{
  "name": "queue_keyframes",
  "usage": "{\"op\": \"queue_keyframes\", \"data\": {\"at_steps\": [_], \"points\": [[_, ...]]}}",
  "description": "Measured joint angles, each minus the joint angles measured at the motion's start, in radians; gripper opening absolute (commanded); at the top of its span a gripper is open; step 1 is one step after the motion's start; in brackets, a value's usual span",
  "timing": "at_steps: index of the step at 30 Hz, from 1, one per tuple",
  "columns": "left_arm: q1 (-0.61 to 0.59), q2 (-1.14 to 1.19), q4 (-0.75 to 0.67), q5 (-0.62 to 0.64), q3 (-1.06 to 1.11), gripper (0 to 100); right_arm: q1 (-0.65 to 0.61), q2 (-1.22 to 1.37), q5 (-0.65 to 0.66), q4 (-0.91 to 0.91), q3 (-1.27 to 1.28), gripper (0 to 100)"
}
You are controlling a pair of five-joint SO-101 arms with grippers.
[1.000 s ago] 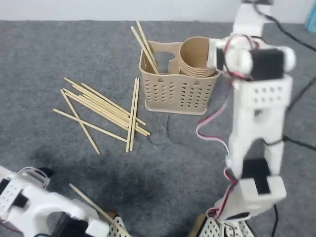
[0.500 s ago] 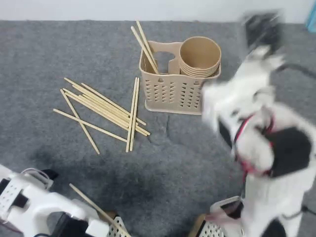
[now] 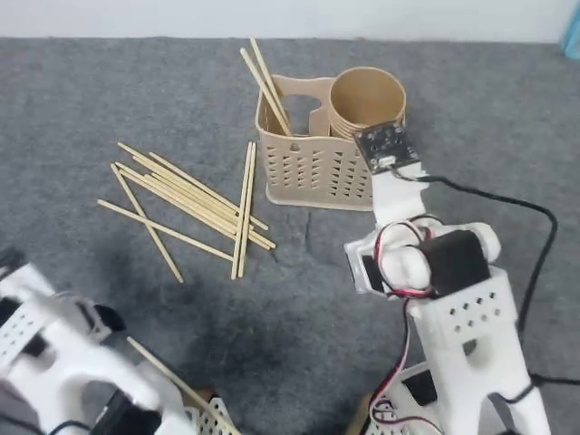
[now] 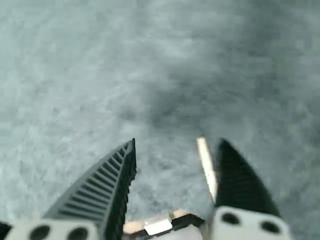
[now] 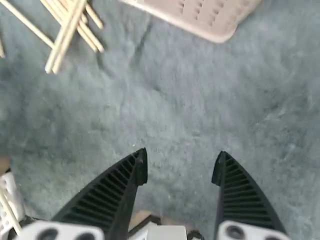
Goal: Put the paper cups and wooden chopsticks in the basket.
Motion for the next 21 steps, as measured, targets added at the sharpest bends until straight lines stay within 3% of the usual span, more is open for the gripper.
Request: {"op": "queue_keyframes", "data": {"at_steps": [9, 17, 21], "points": [[0.175, 0.000, -0.069, -0.049, 0.078, 17, 0.000, 0.002, 0.000, -0.005, 0.028, 21.2], [0.144, 0.000, -0.158, -0.094, 0.170, 16, -0.002, 0.002, 0.000, -0.005, 0.028, 21.2], [0.137, -0.020, -0.187, -0.141, 0.216, 6, 0.000, 0.002, 0.034, -0.005, 0.028, 21.2]]}}
